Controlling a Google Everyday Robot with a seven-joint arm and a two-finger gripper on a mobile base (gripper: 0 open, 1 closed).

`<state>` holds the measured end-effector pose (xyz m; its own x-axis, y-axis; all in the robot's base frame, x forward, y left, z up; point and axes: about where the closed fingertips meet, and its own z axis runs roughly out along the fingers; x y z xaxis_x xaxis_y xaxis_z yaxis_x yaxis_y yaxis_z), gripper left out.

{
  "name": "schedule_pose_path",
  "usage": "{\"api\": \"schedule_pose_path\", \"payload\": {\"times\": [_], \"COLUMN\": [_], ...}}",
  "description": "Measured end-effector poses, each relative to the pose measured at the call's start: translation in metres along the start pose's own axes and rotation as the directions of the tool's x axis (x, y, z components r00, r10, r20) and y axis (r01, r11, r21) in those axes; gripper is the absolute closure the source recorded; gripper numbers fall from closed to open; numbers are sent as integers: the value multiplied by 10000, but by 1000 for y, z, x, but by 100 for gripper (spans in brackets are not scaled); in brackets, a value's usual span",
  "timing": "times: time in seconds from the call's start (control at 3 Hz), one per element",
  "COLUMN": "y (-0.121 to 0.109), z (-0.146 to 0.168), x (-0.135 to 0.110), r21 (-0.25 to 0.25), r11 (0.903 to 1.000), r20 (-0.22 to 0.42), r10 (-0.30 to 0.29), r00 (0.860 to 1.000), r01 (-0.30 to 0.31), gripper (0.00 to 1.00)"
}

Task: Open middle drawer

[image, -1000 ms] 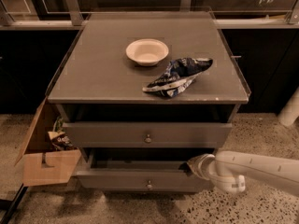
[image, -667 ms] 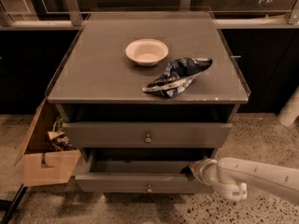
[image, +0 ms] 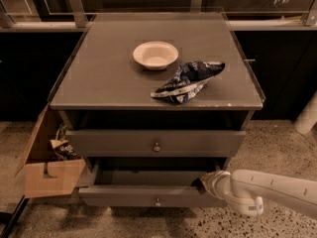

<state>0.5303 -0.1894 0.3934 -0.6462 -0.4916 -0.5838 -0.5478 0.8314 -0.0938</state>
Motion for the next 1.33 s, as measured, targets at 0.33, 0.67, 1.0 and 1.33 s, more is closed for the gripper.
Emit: {"api": "schedule_pose_path", "payload": {"times": [0.33, 0.67, 1.0, 1.33], "y": [-1, 19, 17, 34], "z": [-3, -6, -11, -16], "x": [-3, 18, 12, 30], "r21": [0, -620, -621, -1184], "r11": [10000, 9981, 9981, 9930], "r20": [0, -19, -19, 8], "r10": [0, 36, 35, 0], "r00": [10000, 10000, 10000, 10000], "r01": [0, -37, -36, 1], "gripper": [100, 100, 100, 100]}}
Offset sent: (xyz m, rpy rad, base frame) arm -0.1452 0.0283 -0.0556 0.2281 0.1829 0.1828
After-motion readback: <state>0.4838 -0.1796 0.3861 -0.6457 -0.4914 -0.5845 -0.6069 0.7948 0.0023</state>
